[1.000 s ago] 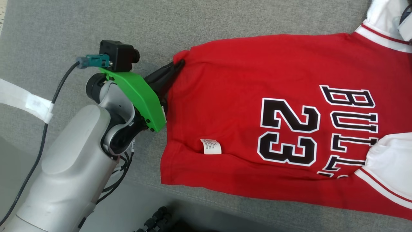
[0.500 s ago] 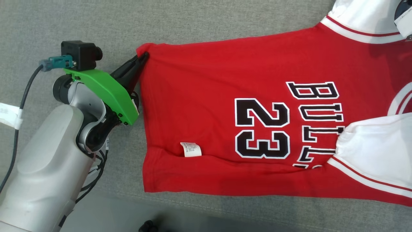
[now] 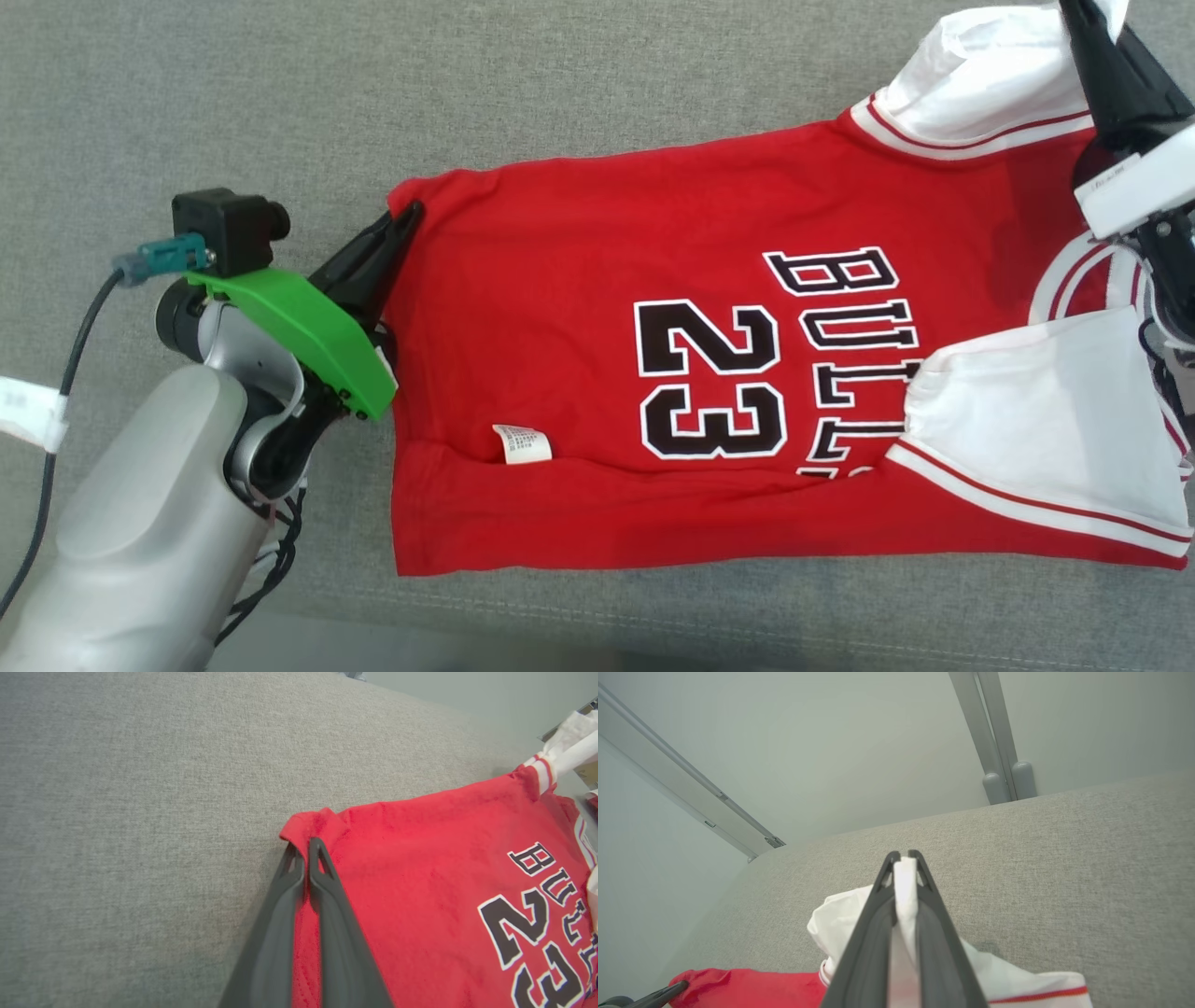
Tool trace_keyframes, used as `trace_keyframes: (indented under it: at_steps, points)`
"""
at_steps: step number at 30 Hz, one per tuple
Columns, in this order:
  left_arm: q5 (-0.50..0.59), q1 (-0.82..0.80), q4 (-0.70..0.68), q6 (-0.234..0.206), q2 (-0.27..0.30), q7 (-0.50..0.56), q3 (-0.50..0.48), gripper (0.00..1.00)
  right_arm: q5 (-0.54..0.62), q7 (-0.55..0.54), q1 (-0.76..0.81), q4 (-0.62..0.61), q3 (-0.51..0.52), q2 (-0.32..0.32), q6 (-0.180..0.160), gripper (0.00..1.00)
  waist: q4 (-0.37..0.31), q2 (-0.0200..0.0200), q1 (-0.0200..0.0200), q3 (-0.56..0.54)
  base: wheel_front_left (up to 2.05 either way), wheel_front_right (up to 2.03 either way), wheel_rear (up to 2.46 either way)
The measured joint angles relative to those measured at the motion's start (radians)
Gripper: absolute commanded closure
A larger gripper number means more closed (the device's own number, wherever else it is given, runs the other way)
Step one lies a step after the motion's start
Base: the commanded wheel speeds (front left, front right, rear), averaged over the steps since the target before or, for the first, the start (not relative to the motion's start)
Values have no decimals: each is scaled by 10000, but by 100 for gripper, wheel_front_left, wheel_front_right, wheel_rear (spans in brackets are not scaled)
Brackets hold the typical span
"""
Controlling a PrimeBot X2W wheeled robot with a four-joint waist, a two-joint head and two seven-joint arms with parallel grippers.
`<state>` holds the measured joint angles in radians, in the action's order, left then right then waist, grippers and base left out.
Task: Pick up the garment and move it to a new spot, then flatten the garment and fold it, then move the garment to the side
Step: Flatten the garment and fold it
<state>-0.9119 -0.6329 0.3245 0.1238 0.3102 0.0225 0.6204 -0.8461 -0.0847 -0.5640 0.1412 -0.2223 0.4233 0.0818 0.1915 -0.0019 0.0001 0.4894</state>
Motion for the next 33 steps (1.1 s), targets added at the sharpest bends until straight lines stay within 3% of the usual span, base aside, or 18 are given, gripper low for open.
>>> trace_keyframes:
  at_steps: [10,15,20,31,32,33]
  points:
    - [-59,1397,-178,4,276,-644,213,100,-395,669,2348,-593,426,-171,15,100,-232,0,0,-789,0,0,0]
    - [-295,2213,-274,4,309,-984,54,100,-811,813,3874,-1020,282,-608,2,100,-325,0,0,-1307,0,0,0]
    - [-508,2897,-464,4,823,-1116,-132,100,-897,853,4802,-1542,-31,-901,-36,100,-527,0,-1,-1714,0,0,0]
    - [-673,3696,-1032,-2,1122,-899,36,100,-846,815,5693,-2263,-90,-487,-148,100,-1174,0,-1,-2130,0,0,0]
    - [-677,3791,-1051,-10,1154,-809,86,100,-807,660,5831,-2261,-194,-374,-198,78,-1200,0,-1,-2146,0,0,0]
    - [-675,3896,-1081,-21,1200,-759,121,86,-673,518,5975,-2261,-343,-255,-207,24,-1222,0,-1,-2151,0,0,0]
